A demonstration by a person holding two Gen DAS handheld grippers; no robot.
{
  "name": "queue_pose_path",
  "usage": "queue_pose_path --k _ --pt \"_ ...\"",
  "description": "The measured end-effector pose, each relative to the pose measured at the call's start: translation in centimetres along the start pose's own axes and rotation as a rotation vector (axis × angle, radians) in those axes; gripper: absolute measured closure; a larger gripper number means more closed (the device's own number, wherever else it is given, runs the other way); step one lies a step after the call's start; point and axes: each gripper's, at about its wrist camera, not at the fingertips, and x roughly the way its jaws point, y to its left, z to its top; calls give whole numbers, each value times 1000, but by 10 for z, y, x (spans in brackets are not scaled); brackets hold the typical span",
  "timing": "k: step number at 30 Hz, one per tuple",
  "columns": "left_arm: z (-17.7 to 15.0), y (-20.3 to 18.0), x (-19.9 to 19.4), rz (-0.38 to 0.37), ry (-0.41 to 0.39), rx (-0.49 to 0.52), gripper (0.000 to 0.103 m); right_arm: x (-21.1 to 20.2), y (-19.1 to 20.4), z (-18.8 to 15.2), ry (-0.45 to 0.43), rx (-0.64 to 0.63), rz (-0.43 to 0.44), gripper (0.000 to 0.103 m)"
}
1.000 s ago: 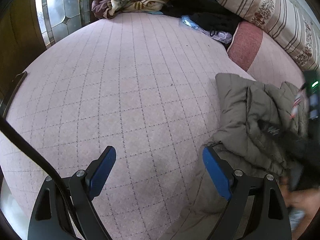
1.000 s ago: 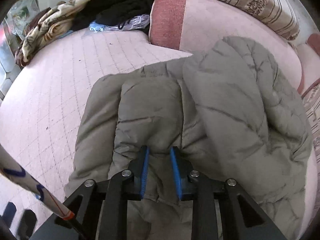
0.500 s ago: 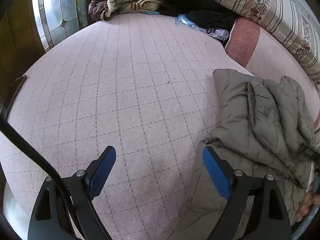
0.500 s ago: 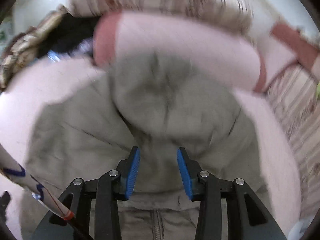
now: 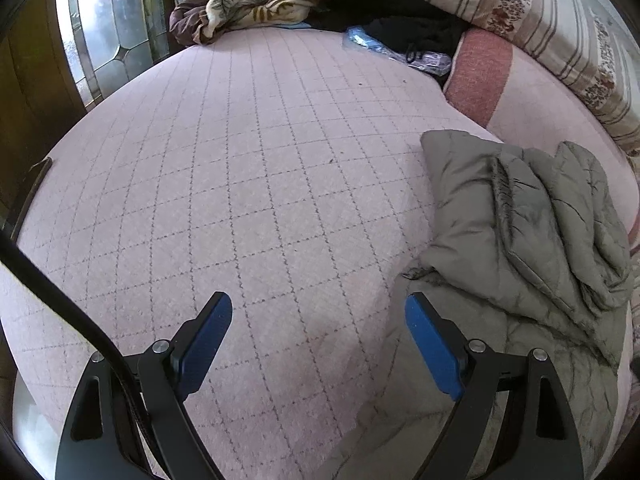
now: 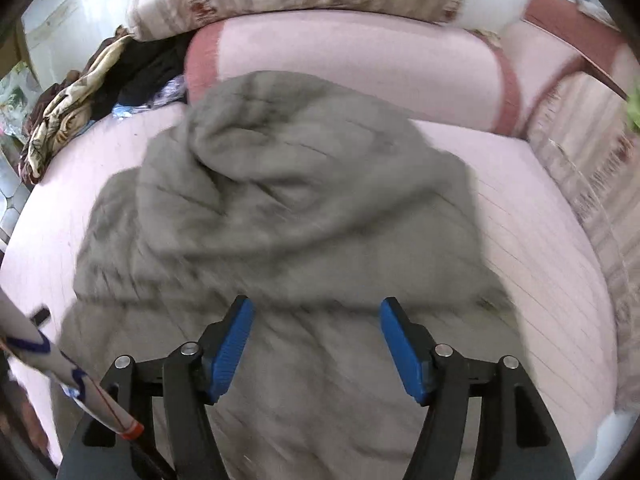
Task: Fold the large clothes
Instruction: 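Grasp the folded jacket with the right gripper and press the fold flat, then grasp the jacket bundle with both grippers and lift it off the bed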
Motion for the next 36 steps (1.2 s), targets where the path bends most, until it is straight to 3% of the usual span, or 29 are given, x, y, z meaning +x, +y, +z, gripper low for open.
queue_pose_path --k 8,11,17,22,27,32,36 --pt "-25 6 -32 -133 -7 27 15 -46 -144 -81 49 218 -97 25" --pt "-43 12 -49 -154 -23 56 15 -56 -190 -111 49 316 -77 22" --pt "-71 40 -57 -231 91 26 15 -37 -245 -149 68 467 31 22" --pt "-84 54 -57 -261 148 39 15 -16 -257 -165 65 556 183 22" --pt "-92 63 -31 -393 285 -62 15 7 -247 -168 82 573 297 22" --pt "-100 62 -27 -444 308 -102 15 12 -236 -166 62 546 327 15" --pt "-124 52 -30 -580 385 -93 16 13 -235 -172 82 557 448 15"
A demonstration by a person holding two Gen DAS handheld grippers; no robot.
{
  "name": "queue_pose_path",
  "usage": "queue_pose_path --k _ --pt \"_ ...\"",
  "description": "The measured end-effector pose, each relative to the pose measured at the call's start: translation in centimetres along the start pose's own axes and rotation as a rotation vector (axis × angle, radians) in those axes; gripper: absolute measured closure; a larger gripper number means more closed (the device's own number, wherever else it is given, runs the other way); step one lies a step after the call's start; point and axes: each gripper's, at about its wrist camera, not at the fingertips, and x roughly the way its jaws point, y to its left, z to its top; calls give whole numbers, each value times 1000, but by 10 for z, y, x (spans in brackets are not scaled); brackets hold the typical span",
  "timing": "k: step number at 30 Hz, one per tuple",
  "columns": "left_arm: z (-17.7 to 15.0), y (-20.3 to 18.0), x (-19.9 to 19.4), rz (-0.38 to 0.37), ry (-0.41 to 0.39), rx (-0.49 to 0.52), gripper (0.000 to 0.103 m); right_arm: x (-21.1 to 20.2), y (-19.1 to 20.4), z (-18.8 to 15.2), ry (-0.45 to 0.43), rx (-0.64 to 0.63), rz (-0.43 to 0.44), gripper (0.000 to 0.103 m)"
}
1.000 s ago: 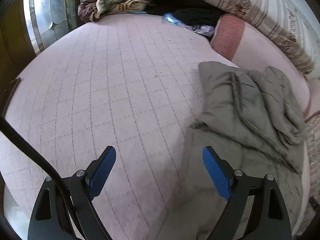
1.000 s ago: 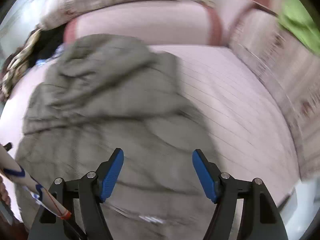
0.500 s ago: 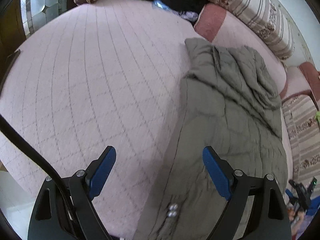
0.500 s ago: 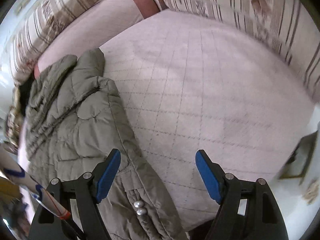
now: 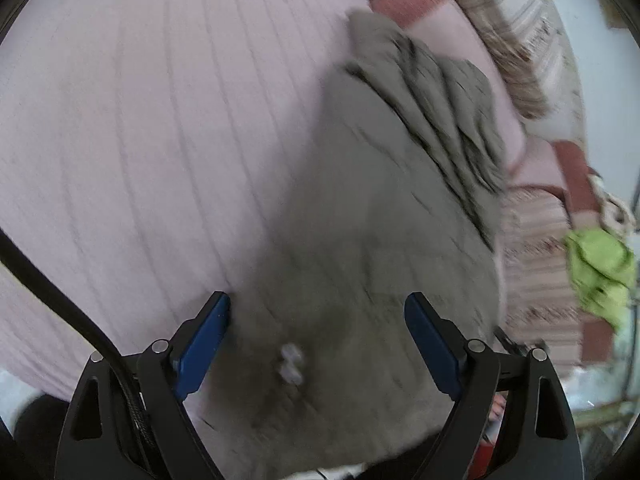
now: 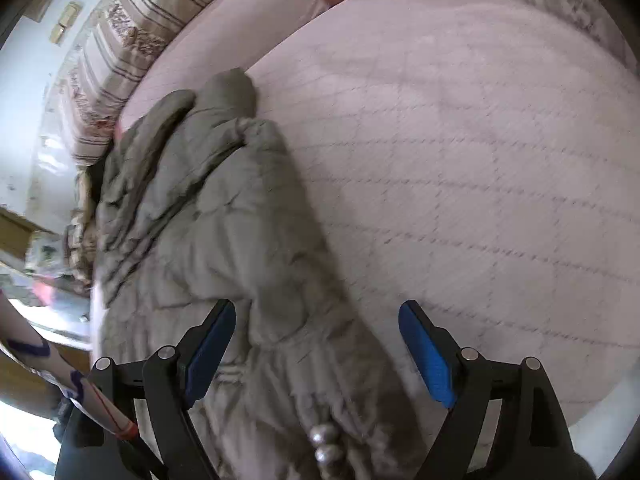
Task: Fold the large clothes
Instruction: 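Grasp the jacket bundle with both grippers and lift it off the bed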
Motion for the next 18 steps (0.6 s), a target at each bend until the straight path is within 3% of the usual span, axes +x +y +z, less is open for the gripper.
queue_pose_path --k 9,18 --pt "-47 12 -12 -186 -44 -71 20 -8 -2 -31 87 15 159 17" --pt "-67 10 5 -144 19 -36 22 -21 -7 -57 137 9 201 20"
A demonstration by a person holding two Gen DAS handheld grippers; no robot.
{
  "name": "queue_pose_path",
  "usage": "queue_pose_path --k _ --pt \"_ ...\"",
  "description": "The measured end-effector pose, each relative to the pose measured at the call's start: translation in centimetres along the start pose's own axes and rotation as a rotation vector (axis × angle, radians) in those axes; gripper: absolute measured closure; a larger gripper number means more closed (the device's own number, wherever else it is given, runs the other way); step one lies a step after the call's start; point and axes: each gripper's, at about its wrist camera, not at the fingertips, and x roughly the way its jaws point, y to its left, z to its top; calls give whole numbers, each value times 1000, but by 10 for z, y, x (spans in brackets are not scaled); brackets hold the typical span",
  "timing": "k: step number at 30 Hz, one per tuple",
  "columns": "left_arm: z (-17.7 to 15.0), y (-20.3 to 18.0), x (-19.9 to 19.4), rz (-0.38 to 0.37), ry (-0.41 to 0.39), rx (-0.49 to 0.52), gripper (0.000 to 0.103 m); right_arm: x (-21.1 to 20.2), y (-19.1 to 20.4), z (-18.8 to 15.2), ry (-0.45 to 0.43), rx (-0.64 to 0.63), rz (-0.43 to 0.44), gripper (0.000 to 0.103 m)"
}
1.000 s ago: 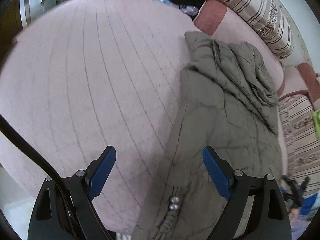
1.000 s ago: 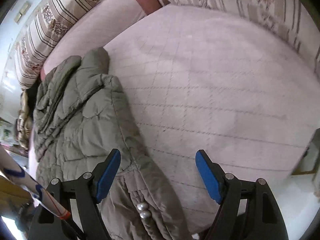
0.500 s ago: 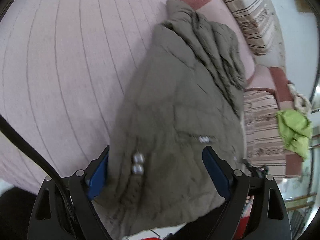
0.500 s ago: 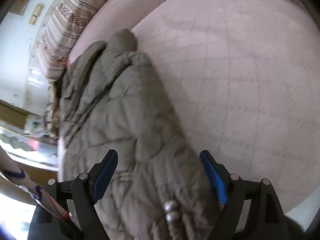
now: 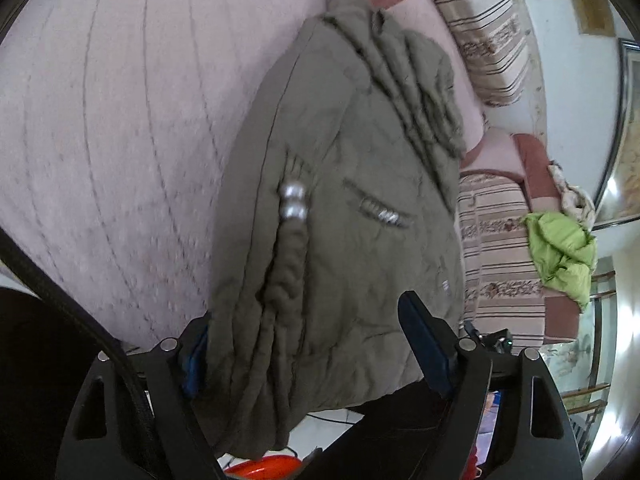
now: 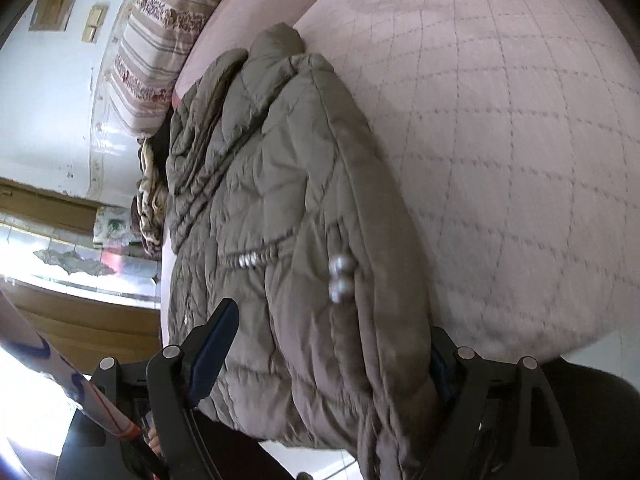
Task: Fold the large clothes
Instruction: 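Grasp the jacket bundle with both grippers and lift it off the bed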
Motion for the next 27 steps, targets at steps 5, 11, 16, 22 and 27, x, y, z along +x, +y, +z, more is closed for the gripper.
queue_pose_path --k 5,11,16,22,27 --pt "-6 -5 7 9 -4 18 22 -1 5 -13 8 -39 34 25" --pt "-8 -15 13 42 -8 64 22 -1 14 -28 28 -114 93 31" --pt "-11 -15 12 73 -13 66 22 17 2 -37 88 -82 43 33" --pt "-23 -26 17 125 -37 113 22 34 17 -52 111 -134 48 39" --pt "-39 -42 25 184 -2 196 34 43 40 -61 87 -203 74 51"
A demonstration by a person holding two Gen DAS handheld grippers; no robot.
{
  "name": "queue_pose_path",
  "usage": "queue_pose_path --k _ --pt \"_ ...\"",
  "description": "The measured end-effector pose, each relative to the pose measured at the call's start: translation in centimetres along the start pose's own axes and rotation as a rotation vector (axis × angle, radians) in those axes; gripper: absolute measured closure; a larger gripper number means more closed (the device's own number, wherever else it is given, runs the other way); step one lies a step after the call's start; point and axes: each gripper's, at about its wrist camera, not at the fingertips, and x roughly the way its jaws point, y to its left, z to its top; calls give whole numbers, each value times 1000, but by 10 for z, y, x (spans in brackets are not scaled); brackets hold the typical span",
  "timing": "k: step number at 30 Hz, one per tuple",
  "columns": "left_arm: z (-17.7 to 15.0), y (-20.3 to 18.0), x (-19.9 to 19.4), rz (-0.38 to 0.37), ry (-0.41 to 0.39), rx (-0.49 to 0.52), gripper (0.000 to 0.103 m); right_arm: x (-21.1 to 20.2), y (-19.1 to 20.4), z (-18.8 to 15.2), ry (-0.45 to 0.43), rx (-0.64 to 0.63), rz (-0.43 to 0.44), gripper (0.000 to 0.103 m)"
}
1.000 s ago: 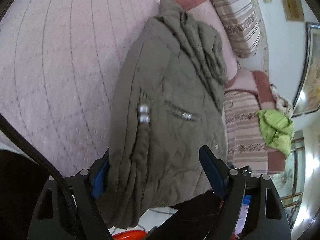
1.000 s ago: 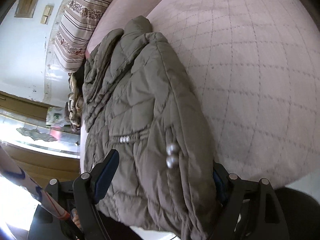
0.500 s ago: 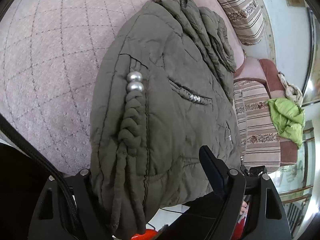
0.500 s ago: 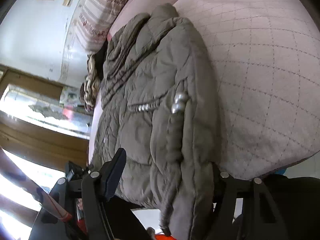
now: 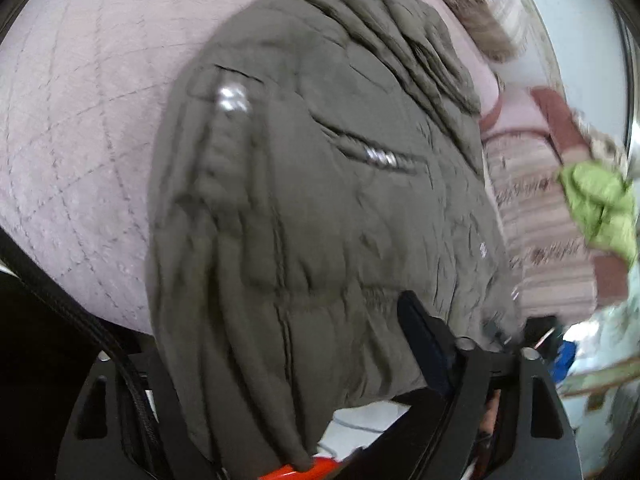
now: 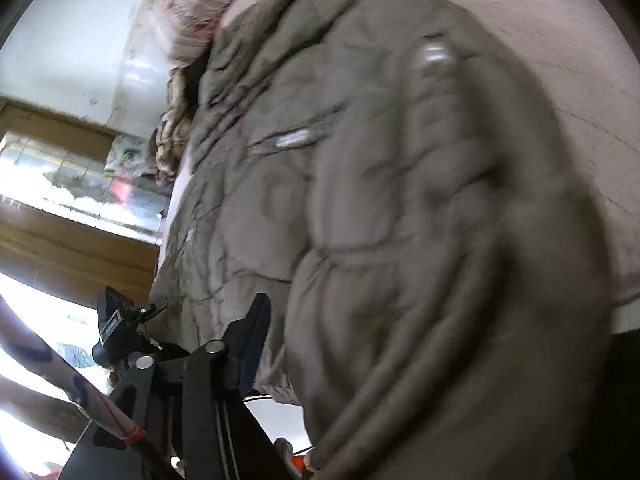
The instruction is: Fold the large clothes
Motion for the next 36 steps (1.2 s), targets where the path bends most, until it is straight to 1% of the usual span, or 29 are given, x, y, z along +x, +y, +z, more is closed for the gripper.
queue_pose_path --k 1,3,5,7,9,12,14,15,16,17,18,19,21,24,27,28,32,34,36 --pt "-3 -6 0 26 1 31 39 -1 2 0 -11 -4 12 51" --pt "-4 -11 -1 51 -8 47 39 -1 -1 1 -20 20 22 52" --pt "-2 -8 1 49 -9 20 39 2 -4 1 -20 42 10 52" --pt "2 1 7 36 3 -49 39 5 -3 2 -20 42 -10 52" --pt "3 5 8 22 -1 -84 39 8 2 1 -25 31 -38 52" --pt "3 6 6 20 0 -95 38 6 0 -1 -36 41 -56 52" --pt "4 2 7 43 -1 -108 39 7 0 -1 -41 52 -63 52" --pt "4 0 6 69 1 -106 49 6 1 -1 -44 53 -71 58" --pt "3 -4 4 107 2 -90 61 4 1 -1 -48 55 -85 68" --pt "4 -10 1 147 5 -61 66 3 1 0 -55 64 -92 74" --pt "4 -14 -2 158 5 -51 73 0 0 0 -59 75 -88 76" --pt "5 -16 -6 159 2 -54 77 -2 0 1 -65 85 -83 79" --pt "7 -22 -16 162 -14 -67 81 -9 5 4 -80 89 -74 81" --pt "8 -29 -35 147 -52 -91 83 -25 19 7 -117 66 -53 84" --pt "1 -31 -56 134 -88 -89 85 -43 34 6 -145 38 -25 85" --pt "-3 -30 -62 118 -94 -89 85 -47 37 5 -147 31 -18 85" --pt "-15 -24 -78 79 -103 -94 85 -58 46 -10 -129 -7 -11 86" --pt "-23 -25 -82 83 -104 -80 85 -61 47 -21 -111 -16 -11 86" --pt "-31 -26 -82 114 -106 -51 85 -63 47 -29 -98 -28 -13 86"
